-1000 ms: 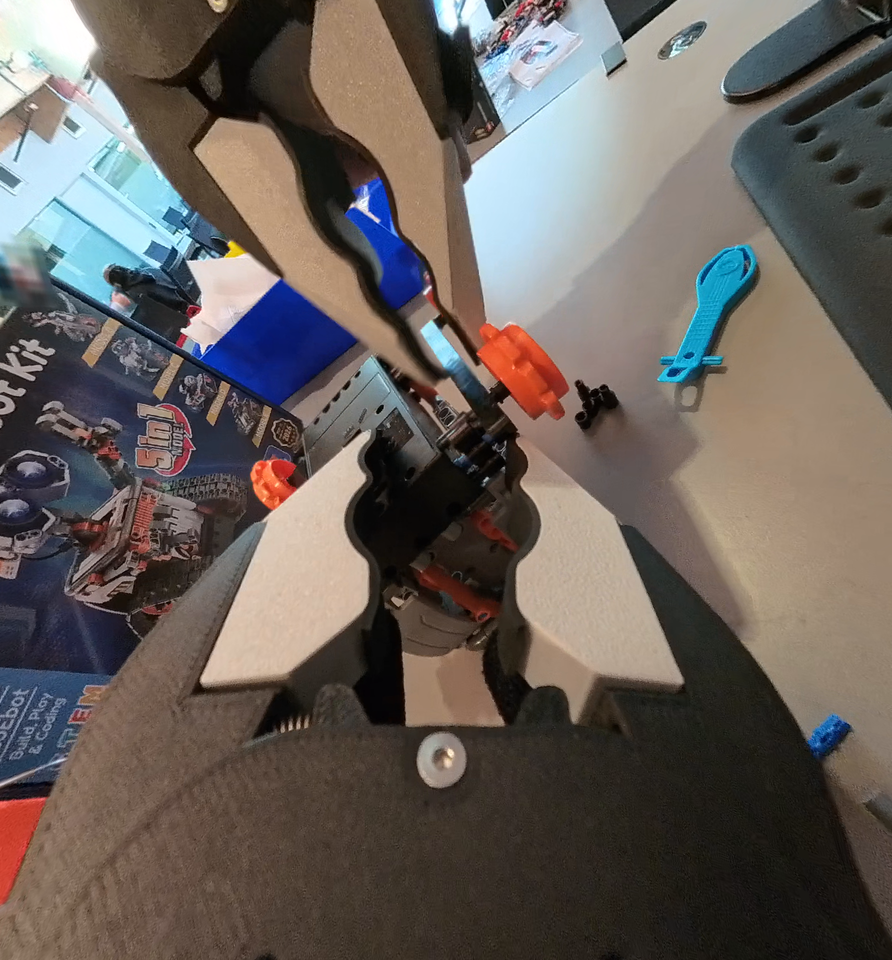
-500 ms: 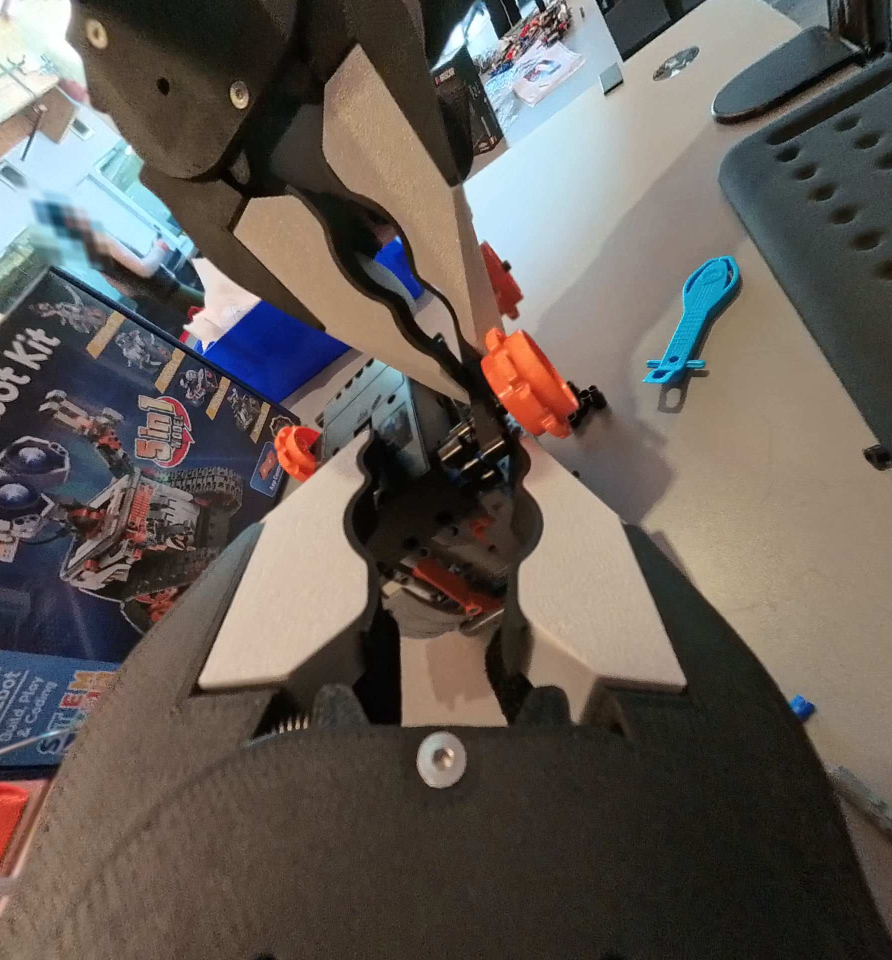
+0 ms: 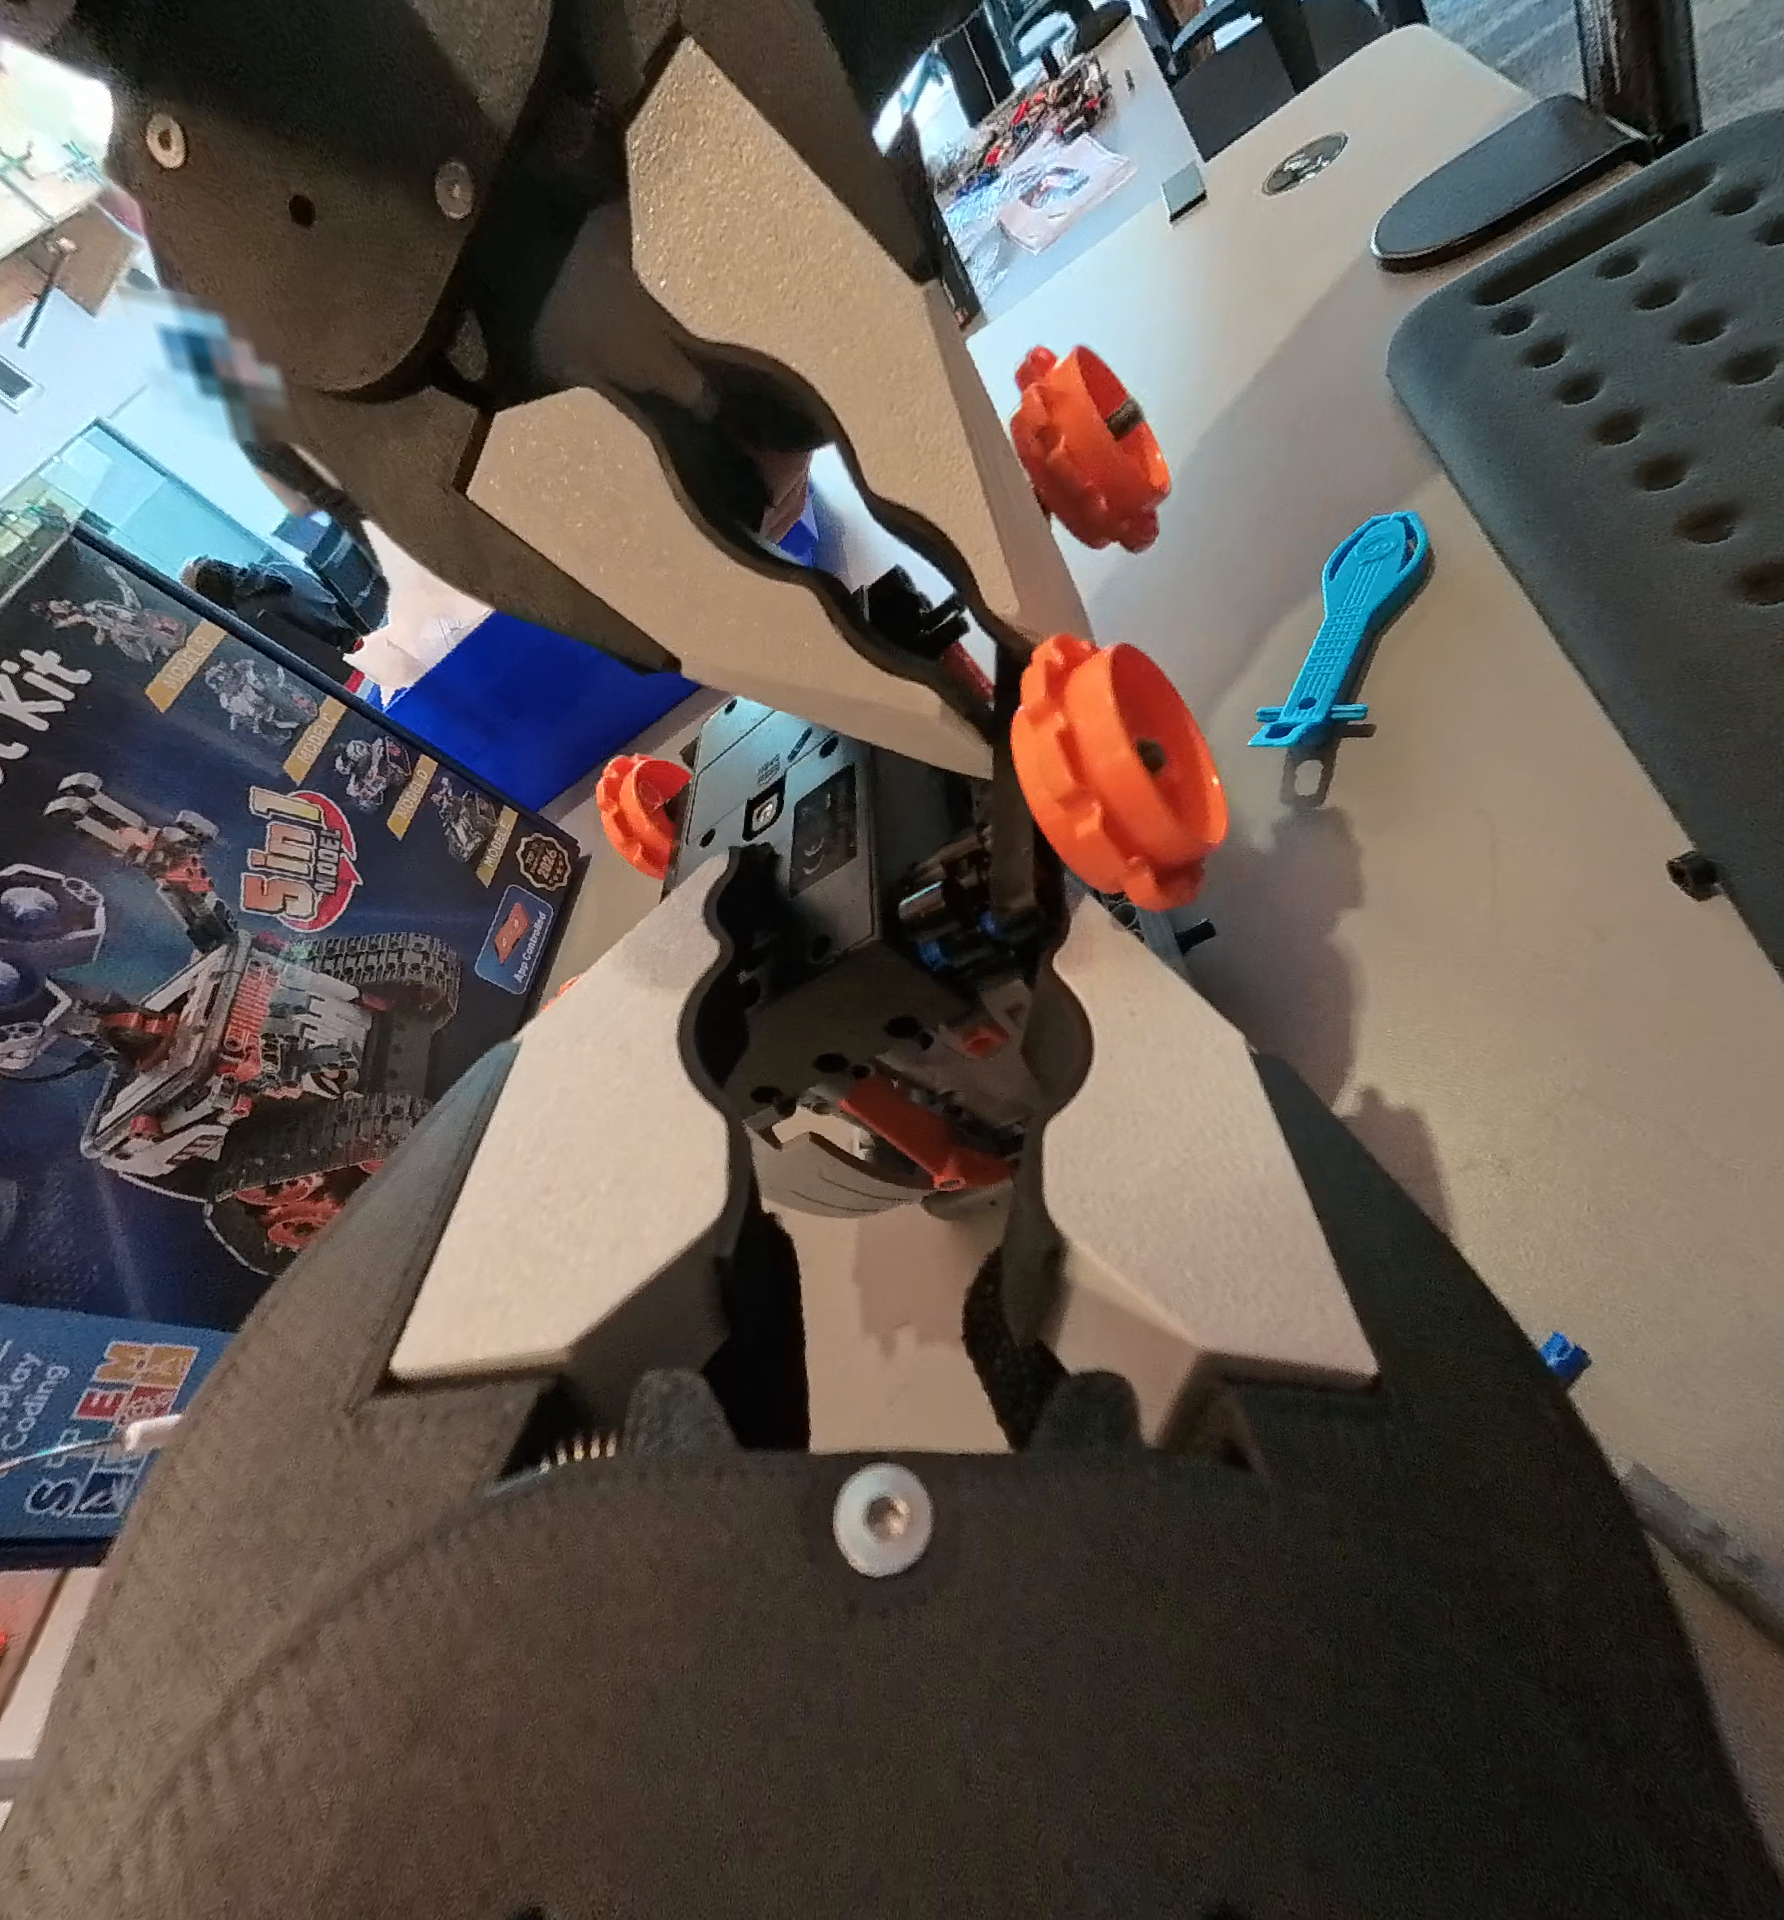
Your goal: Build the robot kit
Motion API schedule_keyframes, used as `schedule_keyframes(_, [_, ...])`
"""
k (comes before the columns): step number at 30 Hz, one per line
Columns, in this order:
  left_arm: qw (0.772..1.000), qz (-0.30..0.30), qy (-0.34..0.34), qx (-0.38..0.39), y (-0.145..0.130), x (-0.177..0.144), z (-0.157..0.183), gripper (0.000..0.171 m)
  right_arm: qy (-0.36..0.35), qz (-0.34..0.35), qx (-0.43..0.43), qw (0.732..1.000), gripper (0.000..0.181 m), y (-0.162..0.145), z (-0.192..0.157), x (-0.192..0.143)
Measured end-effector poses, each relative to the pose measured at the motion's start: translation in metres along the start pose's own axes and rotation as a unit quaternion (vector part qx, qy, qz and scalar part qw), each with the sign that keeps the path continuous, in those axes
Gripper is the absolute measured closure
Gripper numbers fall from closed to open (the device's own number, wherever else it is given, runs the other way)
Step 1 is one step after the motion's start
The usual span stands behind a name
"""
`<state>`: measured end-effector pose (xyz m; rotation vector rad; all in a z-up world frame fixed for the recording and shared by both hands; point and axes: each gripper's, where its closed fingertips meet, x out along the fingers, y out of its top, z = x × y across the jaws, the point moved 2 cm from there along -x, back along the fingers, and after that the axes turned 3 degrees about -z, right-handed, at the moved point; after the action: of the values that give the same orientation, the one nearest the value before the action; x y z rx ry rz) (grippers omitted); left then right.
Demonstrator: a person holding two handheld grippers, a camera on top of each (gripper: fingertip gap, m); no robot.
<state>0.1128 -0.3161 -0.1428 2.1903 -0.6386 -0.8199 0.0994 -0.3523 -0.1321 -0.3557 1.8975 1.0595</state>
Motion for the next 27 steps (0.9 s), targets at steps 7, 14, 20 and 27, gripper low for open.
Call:
schedule_keyframes(7, [1.0,-0.011,0.006,0.011,-0.001,-0.002,-0.003,0.121,-0.048,0.009,0.063,0.997,0.174,0.0,0.007,-0.003])
schedule_keyframes(14, [0.997,-0.044,0.012,0.062,-0.002,-0.008,-0.002,0.124,-0.105,0.094,0.154,0.978,0.168,-0.005,0.003,-0.019])
schedule_keyframes(20, [0.993,-0.075,0.028,0.085,-0.01,-0.021,-0.004,0.125,-0.158,0.185,0.222,0.944,0.166,-0.019,-0.015,-0.052])
schedule_keyframes(27, [0.985,-0.11,0.031,0.126,-0.014,-0.027,-0.007,0.128,-0.239,0.126,0.337,0.902,0.158,-0.093,-0.025,-0.028])
